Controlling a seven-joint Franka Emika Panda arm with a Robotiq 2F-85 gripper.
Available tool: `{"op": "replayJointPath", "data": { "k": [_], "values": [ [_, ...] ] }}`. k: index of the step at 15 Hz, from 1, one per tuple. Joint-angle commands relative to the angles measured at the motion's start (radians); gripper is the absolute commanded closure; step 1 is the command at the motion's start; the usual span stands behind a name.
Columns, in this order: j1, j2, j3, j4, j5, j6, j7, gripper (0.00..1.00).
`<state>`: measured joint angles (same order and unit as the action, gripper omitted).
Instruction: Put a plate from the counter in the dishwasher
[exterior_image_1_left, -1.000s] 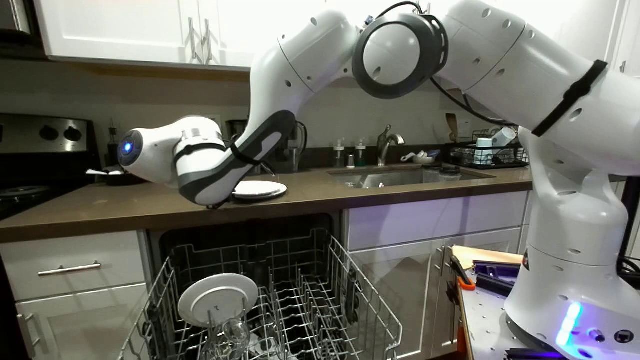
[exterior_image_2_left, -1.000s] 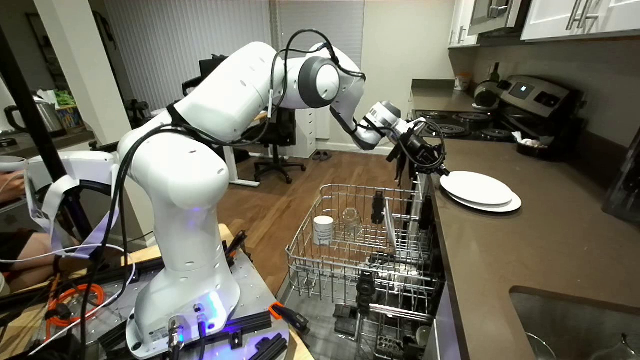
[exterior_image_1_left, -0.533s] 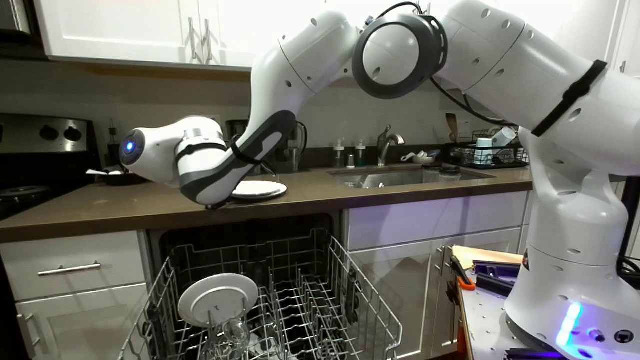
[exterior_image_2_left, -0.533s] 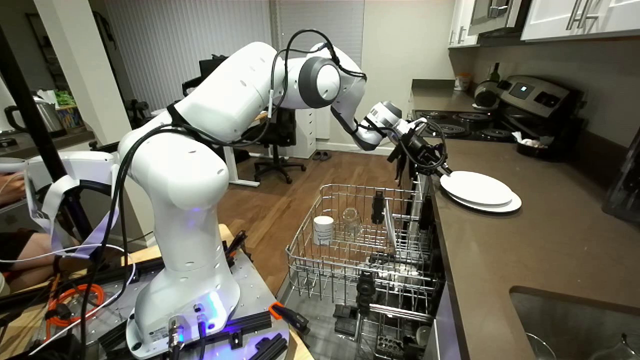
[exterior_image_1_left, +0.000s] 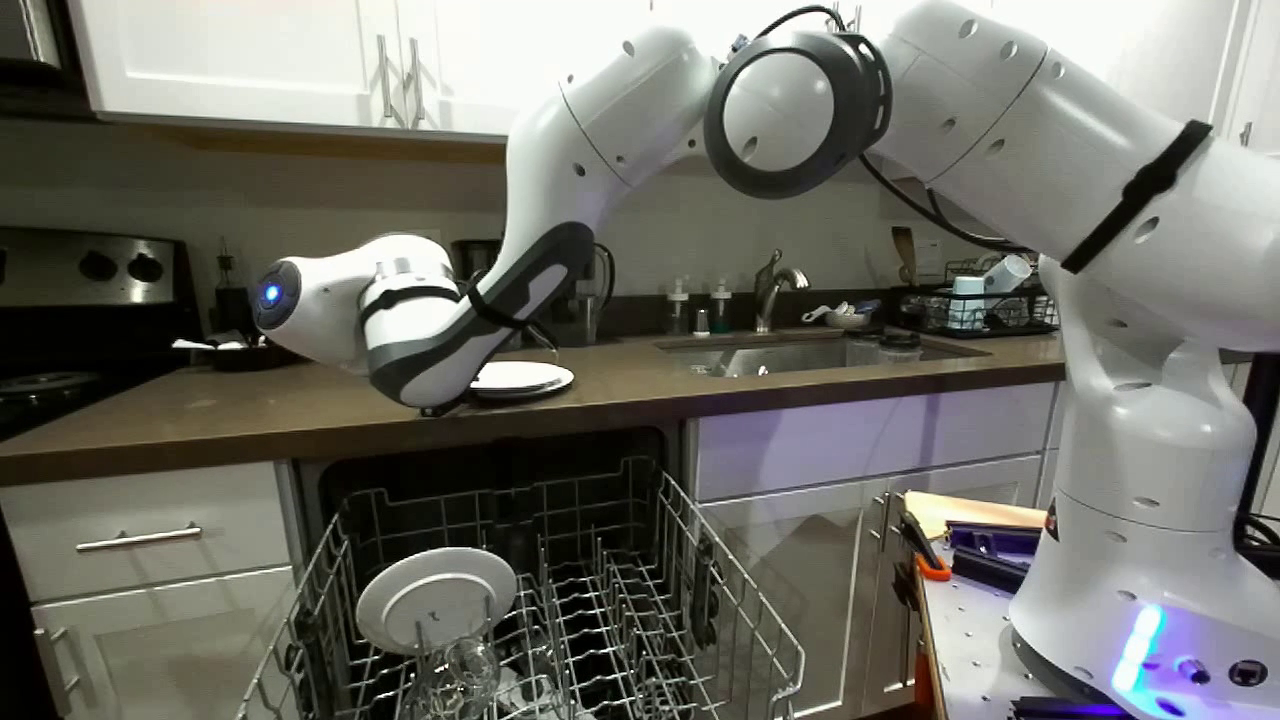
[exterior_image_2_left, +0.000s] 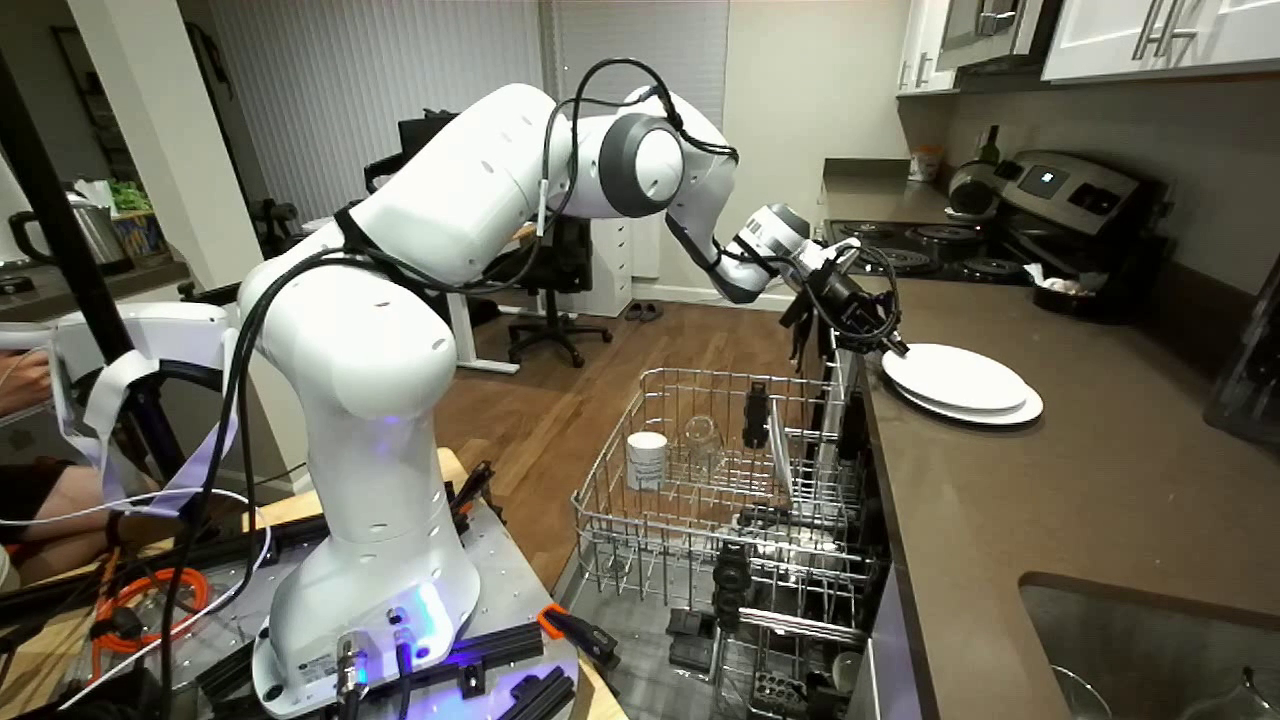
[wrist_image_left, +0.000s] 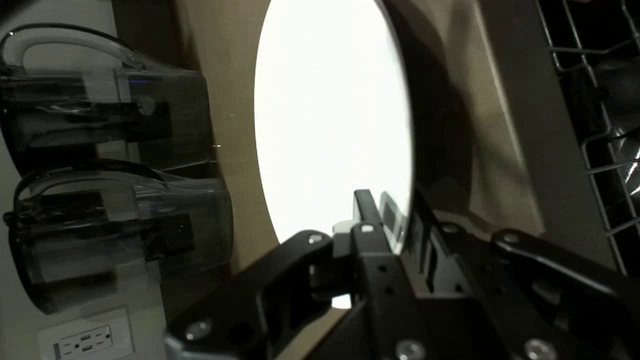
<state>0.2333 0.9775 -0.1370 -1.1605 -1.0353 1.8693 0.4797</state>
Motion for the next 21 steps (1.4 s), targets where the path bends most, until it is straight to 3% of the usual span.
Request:
{"op": "replayJointPath", "data": {
  "k": [1,3,4,21],
  "values": [
    [-0.01,-0.028,0.004,-0.039,-0.009,0.012,0.009,0.9],
    [-0.002,-0.027,-0.002,-0.038,-0.016,-0.003,0.012,0.96],
    [0.003,-0.026,-0.004,-0.035,-0.019,-0.012,0.012,0.93],
    [0.118,-0.008,-0.004,0.028,-0.044,-0.285,0.025,0.93]
  ]
}}
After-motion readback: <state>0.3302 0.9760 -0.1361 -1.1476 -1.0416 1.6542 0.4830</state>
